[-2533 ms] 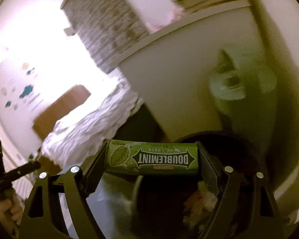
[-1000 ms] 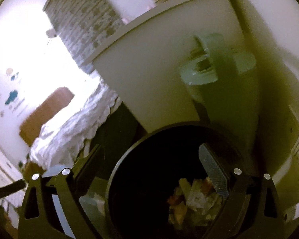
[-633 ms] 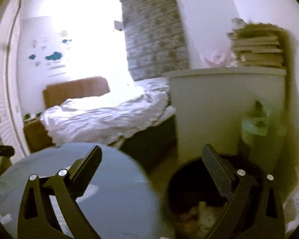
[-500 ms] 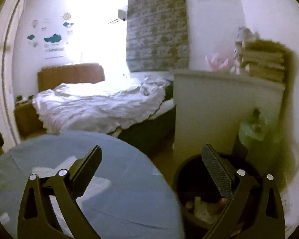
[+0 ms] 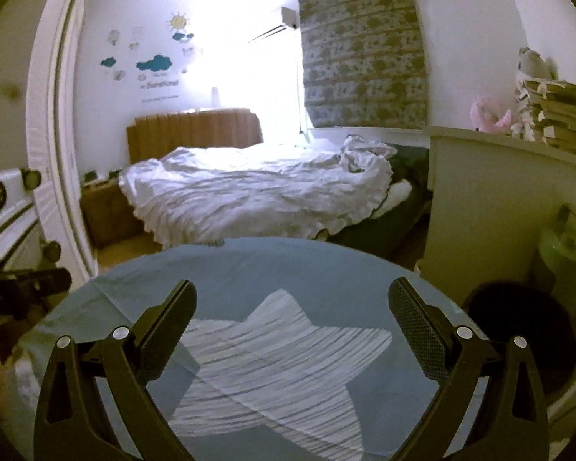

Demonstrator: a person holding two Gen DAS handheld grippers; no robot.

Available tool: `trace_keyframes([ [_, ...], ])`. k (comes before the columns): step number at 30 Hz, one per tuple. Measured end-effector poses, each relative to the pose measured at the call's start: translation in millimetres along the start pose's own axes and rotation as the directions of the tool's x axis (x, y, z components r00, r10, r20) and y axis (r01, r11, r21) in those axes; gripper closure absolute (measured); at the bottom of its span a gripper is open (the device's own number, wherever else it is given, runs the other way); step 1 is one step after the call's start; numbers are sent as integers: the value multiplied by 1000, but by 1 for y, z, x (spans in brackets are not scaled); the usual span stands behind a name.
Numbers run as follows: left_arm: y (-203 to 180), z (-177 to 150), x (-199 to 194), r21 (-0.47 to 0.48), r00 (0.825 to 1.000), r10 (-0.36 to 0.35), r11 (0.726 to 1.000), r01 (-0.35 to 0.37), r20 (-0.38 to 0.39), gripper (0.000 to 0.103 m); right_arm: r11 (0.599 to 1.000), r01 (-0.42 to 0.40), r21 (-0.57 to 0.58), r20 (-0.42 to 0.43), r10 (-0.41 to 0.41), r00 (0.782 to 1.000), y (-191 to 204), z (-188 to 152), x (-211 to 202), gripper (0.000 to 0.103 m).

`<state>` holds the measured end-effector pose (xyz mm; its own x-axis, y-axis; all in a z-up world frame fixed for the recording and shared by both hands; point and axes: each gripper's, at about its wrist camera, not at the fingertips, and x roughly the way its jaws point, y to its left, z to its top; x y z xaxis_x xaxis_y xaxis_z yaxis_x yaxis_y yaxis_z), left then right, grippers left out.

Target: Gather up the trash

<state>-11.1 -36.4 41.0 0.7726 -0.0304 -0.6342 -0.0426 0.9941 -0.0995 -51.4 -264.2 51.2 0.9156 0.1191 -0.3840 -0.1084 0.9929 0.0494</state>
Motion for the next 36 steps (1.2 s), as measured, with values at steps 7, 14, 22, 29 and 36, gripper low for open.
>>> trace_keyframes([
  [7, 9, -3, -1, -25, 1000, 10, 1000, -10, -4, 5, 1000, 13, -21, -12, -13, 1000, 9, -3, 8, 5],
  [14, 7, -5, 0, -21, 1000, 20, 1000, -20, -9, 5, 1000, 8, -11, -3, -8, 1000, -3, -1, 10, 5],
  [22, 1, -9, -1, -8, 999, 30, 1000, -30, -15, 5, 1000, 4, 11, 4, -4, 1000, -9, 0, 7, 4],
  [29, 2, -8, -1, -6, 999, 33, 999, -33, -13, 5, 1000, 2, 4, 5, -2, 1000, -8, 1, 6, 5],
  [36, 3, -9, 0, -11, 999, 41, 999, -41, -15, 5, 1000, -1, -4, 3, 1, 1000, -5, 1, 5, 5],
])
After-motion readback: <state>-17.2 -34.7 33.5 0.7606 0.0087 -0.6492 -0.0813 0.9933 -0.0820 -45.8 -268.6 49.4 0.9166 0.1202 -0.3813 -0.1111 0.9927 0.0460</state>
